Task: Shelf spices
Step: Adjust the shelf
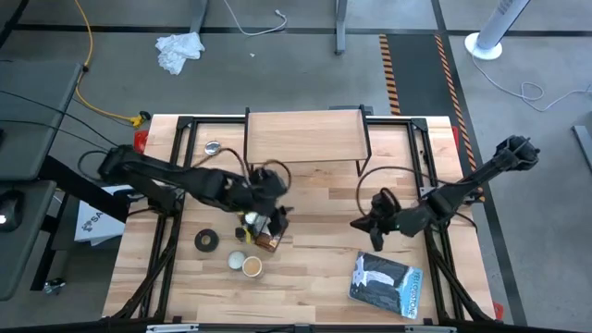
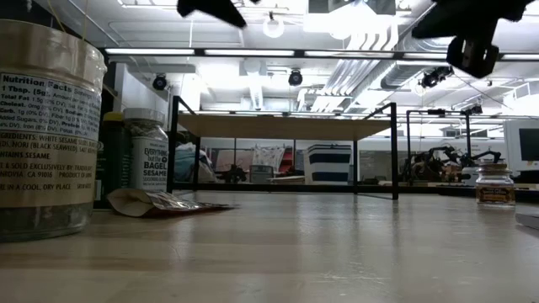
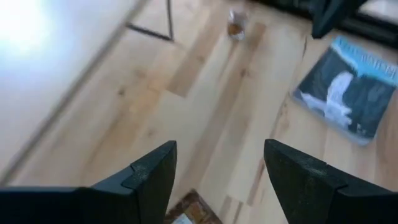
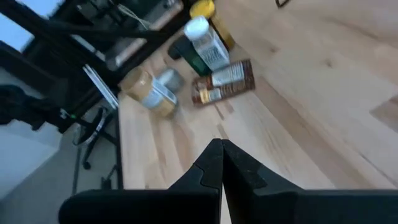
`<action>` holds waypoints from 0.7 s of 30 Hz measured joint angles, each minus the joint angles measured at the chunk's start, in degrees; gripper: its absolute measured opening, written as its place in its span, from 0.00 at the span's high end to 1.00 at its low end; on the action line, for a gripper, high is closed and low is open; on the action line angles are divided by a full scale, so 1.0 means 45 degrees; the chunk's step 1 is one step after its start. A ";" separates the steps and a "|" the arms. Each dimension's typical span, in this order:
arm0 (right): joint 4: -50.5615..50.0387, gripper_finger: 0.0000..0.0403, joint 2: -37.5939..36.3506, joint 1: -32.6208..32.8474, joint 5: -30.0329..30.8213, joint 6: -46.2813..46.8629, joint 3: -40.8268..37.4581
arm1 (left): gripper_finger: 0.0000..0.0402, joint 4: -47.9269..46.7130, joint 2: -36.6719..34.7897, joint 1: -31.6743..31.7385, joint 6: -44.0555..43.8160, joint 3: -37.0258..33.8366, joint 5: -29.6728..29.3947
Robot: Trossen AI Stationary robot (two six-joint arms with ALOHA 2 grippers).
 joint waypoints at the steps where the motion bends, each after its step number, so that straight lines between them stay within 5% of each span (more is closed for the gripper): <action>1: -0.0012 1.00 -0.0240 0.0000 0.0073 -0.0040 0.0000 | 0.41 -0.0050 -0.0302 0.0055 -0.0055 0.0000 -0.0106; 8: -0.0695 1.00 -0.1281 0.0005 0.0867 -0.0148 0.0000 | 0.41 -0.0235 -0.2221 0.0134 0.0015 0.0000 -0.1928; 15: -0.1817 1.00 -0.1014 -0.0021 0.2565 0.0744 0.0000 | 0.41 -0.0922 -0.2346 0.0110 -0.1821 0.0000 -0.6158; 21: -0.1573 1.00 -0.0895 -0.0740 0.2608 0.1459 -0.0005 | 0.41 -0.1967 -0.1701 0.0100 -0.2465 -0.0012 -0.5172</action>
